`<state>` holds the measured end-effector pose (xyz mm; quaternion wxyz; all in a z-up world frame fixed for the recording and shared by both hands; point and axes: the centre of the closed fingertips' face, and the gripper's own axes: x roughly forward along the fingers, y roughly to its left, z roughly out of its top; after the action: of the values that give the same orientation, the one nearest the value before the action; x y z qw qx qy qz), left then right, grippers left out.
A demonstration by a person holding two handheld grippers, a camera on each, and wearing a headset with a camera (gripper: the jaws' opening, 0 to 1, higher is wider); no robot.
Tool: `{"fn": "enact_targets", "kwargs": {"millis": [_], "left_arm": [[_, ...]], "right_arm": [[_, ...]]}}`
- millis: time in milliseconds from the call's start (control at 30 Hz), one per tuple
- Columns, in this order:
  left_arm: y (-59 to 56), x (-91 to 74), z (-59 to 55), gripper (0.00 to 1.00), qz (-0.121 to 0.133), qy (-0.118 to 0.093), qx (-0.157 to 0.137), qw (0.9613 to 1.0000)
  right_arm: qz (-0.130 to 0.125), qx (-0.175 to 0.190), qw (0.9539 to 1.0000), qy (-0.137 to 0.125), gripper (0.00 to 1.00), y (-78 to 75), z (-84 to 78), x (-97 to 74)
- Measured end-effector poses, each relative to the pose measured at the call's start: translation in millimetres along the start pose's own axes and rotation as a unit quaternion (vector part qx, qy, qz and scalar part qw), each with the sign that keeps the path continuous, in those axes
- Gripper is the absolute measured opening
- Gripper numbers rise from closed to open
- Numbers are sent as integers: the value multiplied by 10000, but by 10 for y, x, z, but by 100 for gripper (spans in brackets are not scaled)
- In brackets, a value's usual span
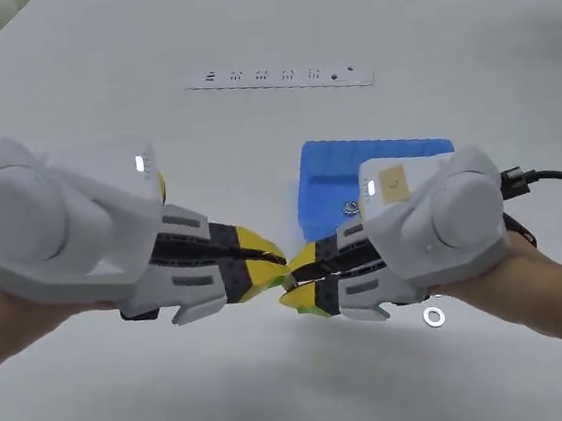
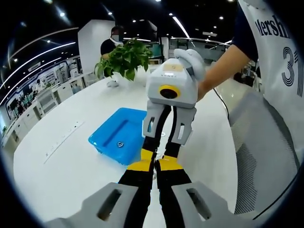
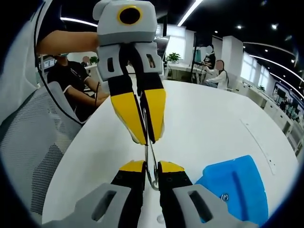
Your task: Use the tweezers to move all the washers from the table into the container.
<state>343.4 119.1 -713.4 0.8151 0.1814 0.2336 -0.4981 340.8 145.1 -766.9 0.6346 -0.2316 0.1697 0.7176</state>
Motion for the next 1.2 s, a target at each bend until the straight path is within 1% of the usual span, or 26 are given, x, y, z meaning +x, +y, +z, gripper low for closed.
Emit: {"fn": "enact_targets", "kwargs": {"millis": [200,233,267,333,367,533,600,733,800,900,967,1000,1067,1200], "left_arm": [[-7,44,-15,7,-45,-7,-10,10000],[-9,52,-9,7,-63,-67,-57,9999],[6,52,-9,7,-25,-84,-49,9999],[0,57,-43,7,-44,1,-52,10000],[3,57,-27,6,-39,-47,-48,10000],[-10,45,-38,7,-69,-43,-118,9999],[-9,48,-36,7,-66,-32,-103,9999],[-43,81,-16,7,-130,-34,-100,9999],[-39,97,-7,7,-128,-17,-74,9999],[-35,121,6,7,-187,-19,-117,9998],[-43,134,12,7,-230,-16,-124,9997],[-34,138,12,7,-219,-7,-117,9997],[-11,143,13,7,-208,2,-126,9997],[13,149,6,7,-225,14,-157,9996]], "right_arm": [[10,45,10000,0,11,2,-29,29],[10,40,10000,-13,11,-3,-33,26],[8,44,10000,-23,11,-7,-32,25],[19,14,10000,57,11,-20,-63,22],[22,30,10000,28,11,-18,-52,21],[19,101,9999,-2,11,-11,-55,23],[5,103,9999,11,11,-13,-56,23],[41,-49,9999,97,13,16,-64,24],[84,-127,9998,135,15,35,-78,25],[77,-190,9996,171,13,18,-95,16],[72,-154,9997,172,11,-18,-100,5],[116,-73,9998,162,11,-8,-100,8],[105,-77,9998,164,11,-17,-98,10],[91,149,9998,121,10,-38,-100,11]]}}
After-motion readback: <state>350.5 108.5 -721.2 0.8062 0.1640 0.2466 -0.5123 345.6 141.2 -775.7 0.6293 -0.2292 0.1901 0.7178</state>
